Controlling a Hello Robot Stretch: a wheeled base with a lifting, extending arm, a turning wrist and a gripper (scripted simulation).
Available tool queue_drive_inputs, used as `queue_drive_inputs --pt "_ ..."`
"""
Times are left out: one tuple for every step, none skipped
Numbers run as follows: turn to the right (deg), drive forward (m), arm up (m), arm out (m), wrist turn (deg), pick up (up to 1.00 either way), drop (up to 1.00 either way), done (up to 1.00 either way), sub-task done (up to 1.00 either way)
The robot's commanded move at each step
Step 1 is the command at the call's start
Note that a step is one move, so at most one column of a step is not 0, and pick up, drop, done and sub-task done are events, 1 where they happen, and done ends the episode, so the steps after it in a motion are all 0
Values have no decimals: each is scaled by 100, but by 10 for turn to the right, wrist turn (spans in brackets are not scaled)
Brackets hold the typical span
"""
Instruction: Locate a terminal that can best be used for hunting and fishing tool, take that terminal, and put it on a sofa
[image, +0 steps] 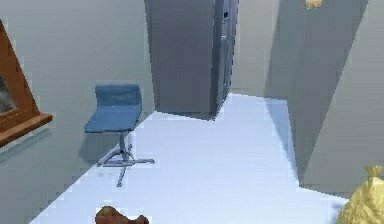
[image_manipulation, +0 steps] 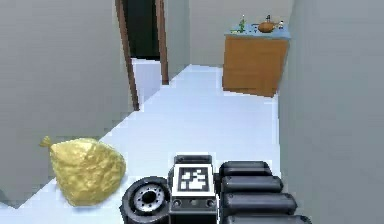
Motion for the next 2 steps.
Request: queue_drive_inputs --pt "450 0 0 0 0 0 0 0 0" --pt "450 0 0 0 0 0 0 0 0"
